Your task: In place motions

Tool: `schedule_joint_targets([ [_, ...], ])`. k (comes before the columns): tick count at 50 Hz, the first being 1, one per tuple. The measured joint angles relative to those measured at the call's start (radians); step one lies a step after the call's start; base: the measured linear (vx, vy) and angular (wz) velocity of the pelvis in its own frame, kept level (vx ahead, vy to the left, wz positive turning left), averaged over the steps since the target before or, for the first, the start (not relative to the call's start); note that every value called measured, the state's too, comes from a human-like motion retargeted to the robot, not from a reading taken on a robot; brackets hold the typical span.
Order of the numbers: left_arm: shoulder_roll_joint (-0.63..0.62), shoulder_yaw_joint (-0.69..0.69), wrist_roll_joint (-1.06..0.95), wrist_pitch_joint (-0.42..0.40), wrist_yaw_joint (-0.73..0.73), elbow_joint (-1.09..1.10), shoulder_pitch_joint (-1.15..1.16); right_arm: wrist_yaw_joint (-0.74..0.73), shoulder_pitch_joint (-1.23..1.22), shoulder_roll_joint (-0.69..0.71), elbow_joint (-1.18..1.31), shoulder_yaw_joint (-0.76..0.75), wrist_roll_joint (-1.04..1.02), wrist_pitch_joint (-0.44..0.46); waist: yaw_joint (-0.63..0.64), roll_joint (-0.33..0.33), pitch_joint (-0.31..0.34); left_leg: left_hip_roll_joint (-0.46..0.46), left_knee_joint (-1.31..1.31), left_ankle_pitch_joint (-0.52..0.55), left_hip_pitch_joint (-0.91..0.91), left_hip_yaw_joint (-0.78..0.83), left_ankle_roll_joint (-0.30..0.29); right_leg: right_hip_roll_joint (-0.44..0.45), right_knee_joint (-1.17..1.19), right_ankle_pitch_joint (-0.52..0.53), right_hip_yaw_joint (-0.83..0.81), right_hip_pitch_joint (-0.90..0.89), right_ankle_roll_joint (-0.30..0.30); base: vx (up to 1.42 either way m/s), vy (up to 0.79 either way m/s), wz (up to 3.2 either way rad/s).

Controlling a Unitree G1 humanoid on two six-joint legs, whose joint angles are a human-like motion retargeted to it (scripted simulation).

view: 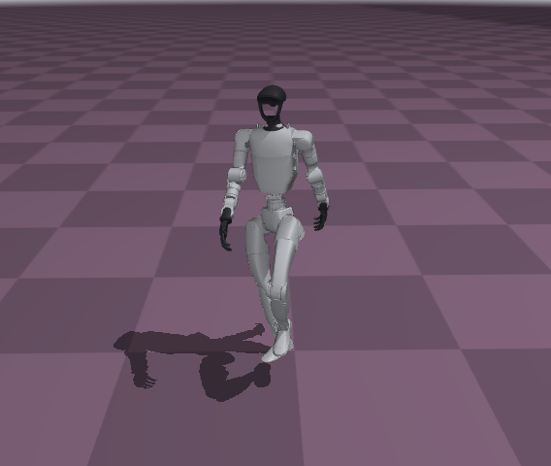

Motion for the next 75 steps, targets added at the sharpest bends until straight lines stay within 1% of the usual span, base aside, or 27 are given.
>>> schedule_joint_targets([
  [4, 0.017, 0.017, -0.012, -0.026, 0.006, 0.0, -0.044, -0.012, 0.054, -0.005, 0.024, 0.024, -0.023, -0.012, -0.074, -0.002, -0.052, -0.09, -0.242, 0.048, 0.181, -0.024, -0.054, -0.009, -0.009, -0.013, -0.052, -0.009, 0.018, 0.13, 0.04, 0.72],
  [11, 0.044, 0.055, -0.047, -0.055, 0.02, -0.014, -0.109, -0.029, 0.165, 0.003, 0.058, 0.052, -0.041, -0.022, -0.195, -0.022, -0.098, -0.286, -0.789, 0.115, 0.543, -0.056, -0.109, -0.04, -0.013, -0.034, -0.096, -0.013, 0.05, 0.14, 0.02, 0.39],
  [12, 0.05, 0.056, -0.048, -0.056, 0.025, -0.021, -0.12, -0.03, 0.187, 0.004, 0.06, 0.05, -0.041, -0.021, -0.21, -0.021, -0.104, -0.315, -0.883, 0.112, 0.598, -0.071, -0.128, -0.037, -0.014, -0.037, -0.101, -0.013, 0.054, 0.15, 0.05, 0.24],
  [13, 0.057, 0.057, -0.045, -0.058, 0.032, -0.029, -0.134, -0.03, 0.209, 0.004, 0.062, 0.047, -0.04, -0.022, -0.222, -0.015, -0.109, -0.34, -0.991, 0.084, 0.66, -0.082, -0.166, -0.029, -0.013, -0.04, -0.106, -0.015, 0.057, 0.15, 0.08, 0.19],
  [14, 0.062, 0.059, -0.035, -0.06, 0.04, -0.037, -0.149, -0.027, 0.229, 0.001, 0.063, 0.046, -0.04, -0.024, -0.233, -0.008, -0.112, -0.345, -1.086, 0.043, 0.717, -0.047, -0.178, -0.02, -0.011, -0.043, -0.11, -0.016, 0.06, 0.15, 0.12, 0.17],
  [15, 0.067, 0.06, -0.023, -0.062, 0.049, -0.047, -0.165, -0.024, 0.248, -0.003, 0.063, 0.045, -0.04, -0.028, -0.243, -0.002, -0.113, -0.339, -1.175, -0.004, 0.772, 0.011, -0.178, -0.012, -0.008, -0.046, -0.115, -0.016, 0.063, 0.13, 0.13, 0.17],
  [17, 0.073, 0.059, 0.013, -0.067, 0.068, -0.068, -0.193, -0.013, 0.289, -0.02, 0.059, 0.053, -0.046, -0.034, -0.261, 0.015, -0.12, -0.369, -1.318, -0.076, 0.836, 0.03, -0.156, 0.005, -0.008, -0.051, -0.124, -0.015, 0.072, 0.13, 0.13, 0.23],
  [20, 0.08, 0.044, 0.055, -0.076, 0.095, -0.09, -0.239, 0.0, 0.364, -0.057, 0.047, 0.059, -0.086, -0.041, -0.303, 0.022, -0.139, -0.405, -1.433, -0.072, 0.854, -0.015, -0.133, -0.003, -0.01, -0.063, -0.157, -0.018, 0.092, 0.17, 0.18, 0.6],
  [22, 0.084, 0.033, 0.069, -0.078, 0.105, -0.093, -0.275, -0.008, 0.412, -0.08, 0.044, 0.046, -0.109, -0.047, -0.329, 0.018, -0.151, -0.41, -1.46, -0.062, 0.851, 0.008, -0.132, -0.021, -0.002, -0.075, -0.188, -0.031, 0.107, 0.06, 0.06, 0.87],
  [25, 0.095, -0.004, 0.067, -0.081, 0.118, -0.077, -0.347, -0.035, 0.499, -0.113, 0.056, 0.005, -0.118, -0.056, -0.337, 0.014, -0.154, -0.426, -1.463, -0.069, 0.835, -0.028, -0.109, -0.046, 0.032, -0.098, -0.226, -0.044, 0.132, 0.2, 0.14, 0.64],
  [28, 0.103, -0.073, 0.087, -0.096, 0.12, -0.05, -0.442, -0.045, 0.605, -0.137, 0.085, -0.04, -0.079, -0.046, -0.315, 0.011, -0.133, -0.433, -1.443, -0.088, 0.837, -0.066, -0.089, -0.067, 0.128, -0.11, -0.242, -0.069, 0.138, 0.19, 0.17, 0.15],
  [30, 0.101, -0.121, 0.11, -0.113, 0.115, -0.043, -0.487, -0.046, 0.659, -0.143, 0.092, -0.061, -0.065, -0.039, -0.297, 0.015, -0.122, -0.433, -1.437, -0.096, 0.845, -0.078, -0.085, -0.077, 0.208, -0.068, -0.242, -0.097, 0.137, 0.17, 0.25, -0.27],
  [33, 0.059, -0.191, 0.123, -0.136, 0.123, -0.078, -0.571, -0.056, 0.743, -0.146, 0.12, -0.076, -0.086, -0.026, -0.26, 0.045, -0.127, -0.393, -1.442, -0.105, 0.842, -0.027, -0.081, -0.099, 0.512, 0.133, -0.202, -0.265, 0.152, 0.08, 0.11, -0.84],
  [35, 0.026, -0.215, 0.074, -0.154, 0.126, -0.106, -0.63, -0.072, 0.789, -0.147, 0.143, -0.068, -0.119, -0.023, -0.287, 0.077, -0.115, -0.362, -1.443, -0.105, 0.848, -0.015, -0.072, -0.128, 0.733, 0.164, -0.251, -0.376, 0.089, 0.02, 0.17, -0.34],
  [38, -0.008, -0.221, -0.006, -0.15, 0.133, -0.128, -0.765, -0.075, 0.831, -0.153, 0.188, -0.068, -0.168, 0.005, -0.367, 0.094, -0.07, -0.361, -1.441, -0.111, 0.865, -0.019, -0.05, -0.26, 1.05, 0.063, -0.366, -0.533, -0.024, -0.07, 0.12, 0.34],
  [40, -0.023, -0.205, -0.026, -0.146, 0.137, -0.148, -0.826, -0.071, 0.855, -0.153, 0.214, -0.075, -0.185, 0.018, -0.418, 0.097, -0.05, -0.365, -1.441, -0.112, 0.874, -0.036, -0.037, -0.318, 1.179, 0.028, -0.397, -0.618, -0.066, 0.02, 0.09, 0.57],
  [42, -0.046, -0.219, -0.074, -0.153, 0.132, -0.199, -0.895, -0.069, 0.912, -0.152, 0.241, -0.102, -0.193, 0.035, -0.474, 0.114, -0.034, -0.355, -1.442, -0.113, 0.886, -0.068, -0.025, -0.342, 1.29, 0.012, -0.404, -0.749, -0.07, 0.07, 0.02, 0.74],
  [45, -0.054, -0.24, -0.105, -0.177, 0.131, -0.261, -0.954, -0.09, 0.983, -0.152, 0.269, -0.125, -0.168, 0.05, -0.527, 0.134, -0.039, -0.328, -1.438, -0.106, 0.877, -0.098, -0.029, -0.315, 1.329, 0.011, -0.39, -0.904, -0.028, 0.09, 0.01, 0.45],
  [49, -0.05, -0.222, -0.117, -0.192, 0.17, -0.31, -1.008, -0.104, 1.025, -0.161, 0.269, -0.15, -0.134, 0.088, -0.587, 0.148, -0.029, -0.296, -1.424, -0.103, 0.875, -0.088, -0.044, -0.324, 1.306, -0.005, -0.423, -0.989, -0.018, 0.06, 0.04, 0.19],
  [52, -0.04, -0.214, -0.134, -0.205, 0.173, -0.318, -1.022, -0.101, 1.017, -0.164, 0.269, -0.161, -0.118, 0.086, -0.606, 0.142, -0.011, -0.29, -1.407, -0.111, 0.893, -0.08, -0.048, -0.322, 1.265, -0.001, -0.424, -0.972, -0.007, 0.05, 0.02, -0.02],
  [55, -0.028, -0.219, -0.126, -0.204, 0.169, -0.312, -1.015, -0.1, 0.987, -0.161, 0.269, -0.16, -0.122, 0.069, -0.611, 0.135, -0.012, -0.289, -1.4, -0.119, 0.9, -0.071, -0.051, -0.31, 1.23, 0.005, -0.404, -0.934, 0.009, 0.02, 0.01, -0.07],
  [60, -0.031, -0.233, -0.097, -0.211, 0.185, -0.277, -0.949, -0.076, 0.917, -0.148, 0.254, -0.14, -0.136, 0.047, -0.581, 0.112, -0.058, -0.309, -1.42, -0.123, 0.905, -0.034, -0.056, -0.298, 1.16, 0.013, -0.367, -0.813, 0.016, 0.08, 0.01, -0.34],
  [64, -0.049, -0.223, -0.103, -0.217, 0.18, -0.227, -0.9, -0.051, 0.872, -0.131, 0.214, -0.13, -0.12, 0.033, -0.543, 0.099, -0.084, -0.316, -1.434, -0.122, 0.905, -0.009, -0.061, -0.254, 1.065, 0.034, -0.34, -0.684, 0.036, 0.04, -0.05, -0.3],
  [67, -0.055, -0.226, -0.084, -0.211, 0.178, -0.202, -0.861, -0.046, 0.838, -0.124, 0.187, -0.122, -0.107, 0.023, -0.511, 0.094, -0.1, -0.318, -1.44, -0.123, 0.904, 0.012, -0.066, -0.206, 0.952, 0.058, -0.326, -0.569, 0.047, -0.01, -0.04, -0.34],
  [70, -0.06, -0.229, -0.063, -0.209, 0.18, -0.186, -0.828, -0.043, 0.805, -0.125, 0.175, -0.109, -0.095, 0.016, -0.479, 0.089, -0.114, -0.321, -1.444, -0.127, 0.904, 0.034, -0.073, -0.153, 0.812, 0.085, -0.297, -0.461, 0.075, -0.03, -0.05, -0.35],
  [73, -0.071, -0.217, -0.046, -0.206, 0.179, -0.17, -0.79, -0.042, 0.767, -0.133, 0.165, -0.094, -0.085, 0.01, -0.441, 0.078, -0.131, -0.335, -1.449, -0.132, 0.903, 0.061, -0.08, -0.099, 0.619, 0.11, -0.239, -0.339, 0.113, -0.04, -0.05, -0.41],
  [75, -0.074, -0.209, -0.04, -0.205, 0.174, -0.167, -0.765, -0.046, 0.746, -0.137, 0.159, -0.088, -0.08, 0.005, -0.416, 0.068, -0.143, -0.347, -1.454, -0.136, 0.902, 0.082, -0.086, -0.078, 0.505, 0.12, -0.209, -0.275, 0.121, -0.06, -0.11, -0.43],
])
